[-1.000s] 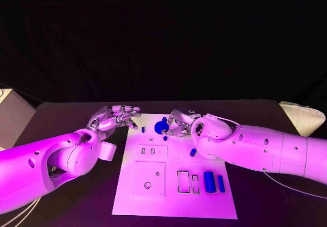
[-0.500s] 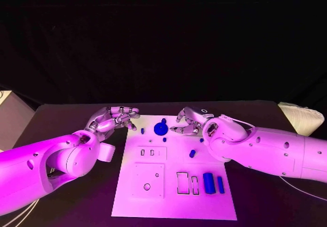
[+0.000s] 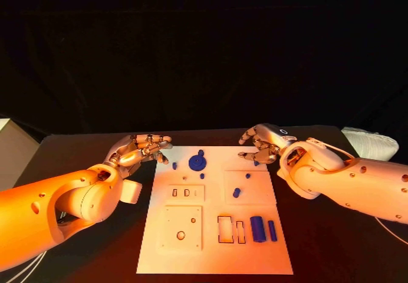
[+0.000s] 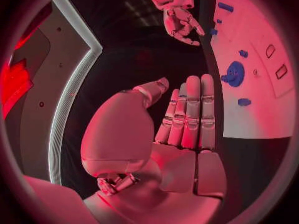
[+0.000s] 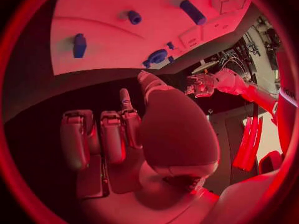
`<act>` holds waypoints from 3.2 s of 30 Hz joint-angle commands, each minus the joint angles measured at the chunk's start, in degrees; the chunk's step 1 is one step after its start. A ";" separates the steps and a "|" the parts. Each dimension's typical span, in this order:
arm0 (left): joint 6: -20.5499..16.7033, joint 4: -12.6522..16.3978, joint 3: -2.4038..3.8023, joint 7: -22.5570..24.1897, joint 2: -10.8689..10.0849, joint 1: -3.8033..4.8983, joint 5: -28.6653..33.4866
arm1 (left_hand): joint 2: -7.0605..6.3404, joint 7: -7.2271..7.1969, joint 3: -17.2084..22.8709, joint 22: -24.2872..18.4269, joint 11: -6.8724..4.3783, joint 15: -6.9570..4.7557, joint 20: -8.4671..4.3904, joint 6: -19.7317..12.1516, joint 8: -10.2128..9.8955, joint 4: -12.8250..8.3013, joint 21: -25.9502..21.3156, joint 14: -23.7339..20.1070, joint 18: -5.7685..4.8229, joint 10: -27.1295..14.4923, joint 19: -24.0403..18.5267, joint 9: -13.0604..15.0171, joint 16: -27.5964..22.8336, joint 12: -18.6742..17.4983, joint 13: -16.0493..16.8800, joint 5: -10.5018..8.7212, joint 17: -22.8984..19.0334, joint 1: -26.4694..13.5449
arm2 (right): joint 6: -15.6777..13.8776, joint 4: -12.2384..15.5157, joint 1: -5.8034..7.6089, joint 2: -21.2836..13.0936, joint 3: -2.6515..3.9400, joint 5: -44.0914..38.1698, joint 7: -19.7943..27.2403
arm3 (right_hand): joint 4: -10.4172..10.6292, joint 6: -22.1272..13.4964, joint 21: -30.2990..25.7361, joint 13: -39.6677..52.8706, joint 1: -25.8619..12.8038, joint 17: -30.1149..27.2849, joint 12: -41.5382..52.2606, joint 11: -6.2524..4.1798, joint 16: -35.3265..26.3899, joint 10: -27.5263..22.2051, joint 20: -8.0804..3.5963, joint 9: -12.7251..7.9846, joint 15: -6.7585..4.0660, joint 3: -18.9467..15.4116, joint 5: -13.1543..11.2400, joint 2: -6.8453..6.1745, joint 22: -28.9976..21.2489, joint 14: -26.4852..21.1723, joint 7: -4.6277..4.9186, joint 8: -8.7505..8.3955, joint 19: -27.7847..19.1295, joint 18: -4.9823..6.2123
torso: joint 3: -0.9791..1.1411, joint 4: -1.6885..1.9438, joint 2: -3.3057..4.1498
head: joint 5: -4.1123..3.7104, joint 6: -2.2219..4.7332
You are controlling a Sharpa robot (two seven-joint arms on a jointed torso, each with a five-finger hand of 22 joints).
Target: Assemble the parts on the task board
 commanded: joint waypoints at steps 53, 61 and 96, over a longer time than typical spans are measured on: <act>0.81 -0.66 0.03 0.41 0.10 0.03 0.01 | 0.15 0.02 0.23 0.11 0.05 0.00 0.09 -0.52 -0.18 -0.07 0.23 -0.38 0.68 -0.24 -0.35 0.07 0.22 -0.08 0.06 0.07 -0.08 -0.53 | 8.38 -9.73 -3.58 -0.81 -0.29 5.98 10.96 | 1.80 -0.09 1.85 8.40 4.91 15.07 1.34 0.18 0.46 1.37 -0.10 -0.31 0.00 -4.27 0.18 2.24 13.70 5.98 -0.07 1.00 5.04 -0.35 | -0.11 0.17 0.03 | -1.04 -1.43; 0.81 -0.68 0.03 0.41 0.07 0.03 0.01 | 0.15 0.02 0.23 0.11 0.05 0.00 0.09 -0.52 -0.18 -0.07 0.23 -0.38 0.68 -0.24 -0.35 0.07 0.22 -0.08 0.06 0.07 -0.08 -0.53 | 8.55 -9.93 -3.79 -0.57 -0.29 5.85 10.72 | 1.79 0.19 1.91 8.52 4.87 15.07 1.45 0.08 0.46 1.51 -0.18 -0.28 -0.09 -4.09 0.17 2.26 13.75 5.98 -0.18 1.15 5.08 -0.37 | -0.10 0.16 0.05 | -1.01 -1.49; 0.79 -0.75 0.03 0.27 0.03 0.03 0.01 | 0.18 0.05 0.37 0.40 0.08 0.04 0.16 -0.55 -0.19 -0.22 0.56 -0.63 0.69 -0.29 -0.81 0.14 0.31 -0.07 0.09 0.07 -0.25 -0.58 | 4.67 -9.48 -3.85 -0.57 -0.27 5.56 10.82 | -0.28 5.08 3.59 11.20 5.55 15.07 3.63 -2.44 0.46 4.23 -2.47 0.89 -2.59 8.15 -5.02 4.73 15.06 5.98 -3.05 5.90 6.00 -0.83 | -0.09 0.16 0.00 | -0.98 -1.68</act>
